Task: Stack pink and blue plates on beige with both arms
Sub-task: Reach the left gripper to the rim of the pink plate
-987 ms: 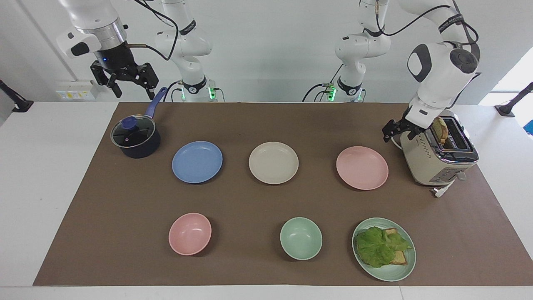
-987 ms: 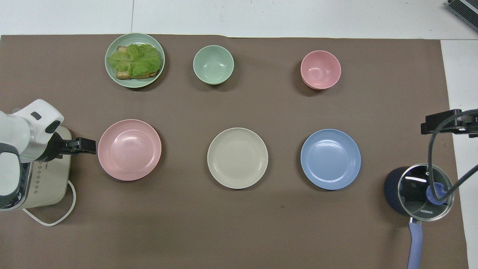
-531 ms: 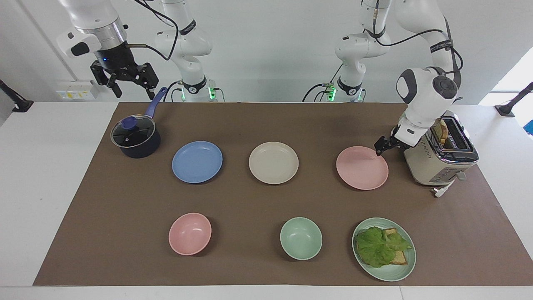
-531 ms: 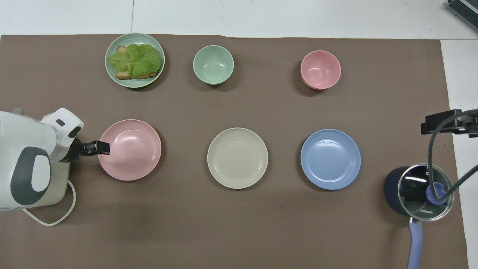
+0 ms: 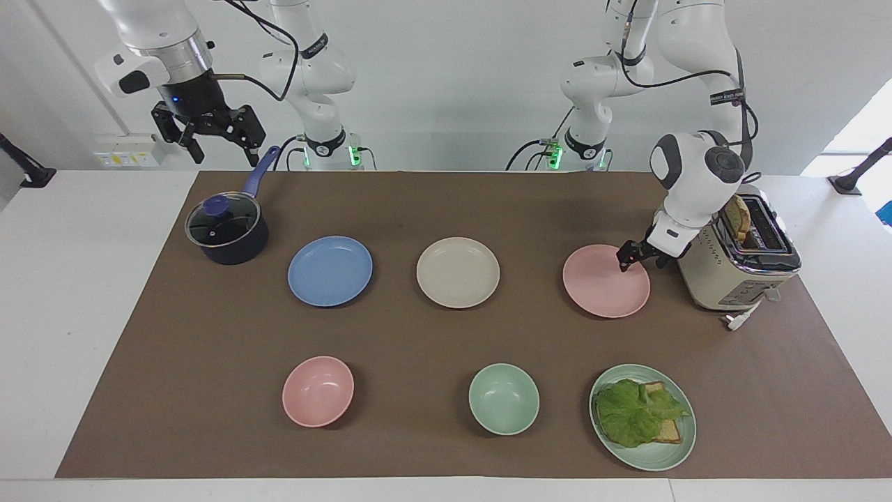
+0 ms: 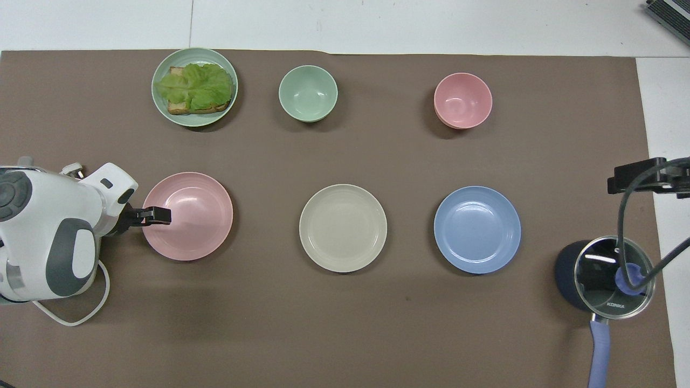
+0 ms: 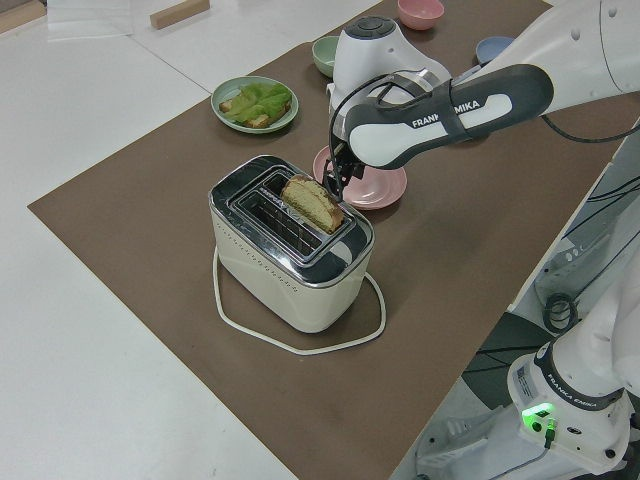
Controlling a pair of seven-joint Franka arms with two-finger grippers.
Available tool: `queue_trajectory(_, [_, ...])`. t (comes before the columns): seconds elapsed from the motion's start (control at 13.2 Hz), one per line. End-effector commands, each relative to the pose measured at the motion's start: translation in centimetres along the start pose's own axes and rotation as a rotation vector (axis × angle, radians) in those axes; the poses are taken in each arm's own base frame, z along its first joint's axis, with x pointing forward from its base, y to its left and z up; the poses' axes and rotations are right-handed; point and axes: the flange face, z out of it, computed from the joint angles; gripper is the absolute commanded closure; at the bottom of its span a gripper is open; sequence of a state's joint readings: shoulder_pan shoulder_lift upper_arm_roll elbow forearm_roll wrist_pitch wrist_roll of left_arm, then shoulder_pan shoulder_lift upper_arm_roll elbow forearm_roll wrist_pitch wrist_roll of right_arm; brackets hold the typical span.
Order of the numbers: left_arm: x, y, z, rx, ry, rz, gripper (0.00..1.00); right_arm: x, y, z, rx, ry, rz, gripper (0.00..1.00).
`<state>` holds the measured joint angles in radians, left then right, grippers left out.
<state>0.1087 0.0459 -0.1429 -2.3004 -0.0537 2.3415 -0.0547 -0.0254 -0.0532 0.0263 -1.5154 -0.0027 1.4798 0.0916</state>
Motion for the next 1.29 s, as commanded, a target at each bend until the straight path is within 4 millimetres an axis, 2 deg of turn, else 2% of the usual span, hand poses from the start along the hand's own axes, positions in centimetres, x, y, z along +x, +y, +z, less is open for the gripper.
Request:
queue_trajectory(0.0, [-0.4,0.2,1.2,0.013,0.022,0.006,0.00,0.1,0.1,-0.1,0.025,0.003,0.016,0.00])
queue_trajectory(0.15, [-0.3,0.2,1.3,0.013,0.021,0.010,0.00,0.1,0.1,-0.1,0.025,0.000,0.016,0.00])
queue_trajectory(0.3, [-0.3,0.2,1.3,0.013,0.021,0.009,0.35,0.1,0.1,-0.1,0.025,0.000,0.016,0.00])
queue_trajectory(0.53, [-0.1,0.3,1.3,0.012,0.016,0.014,1.00,0.1,0.2,-0.1,0.025,0.000,0.014,0.00])
queue_trajectory(0.83, [0.6,0.0,0.9,0.010,0.018,0.009,1.00,0.1,0.2,-0.2,0.024,0.002,0.010,0.00])
queue_trajectory(1.06, [2.0,0.2,0.2,0.007,-0.002,0.004,1.00,0.1,0.3,-0.1,0.025,0.003,0.022,0.00])
queue_trajectory(1.21, [3.2,-0.2,-2.1,0.006,-0.003,-0.007,1.00,0.1,0.1,0.0,0.025,0.003,0.021,0.00])
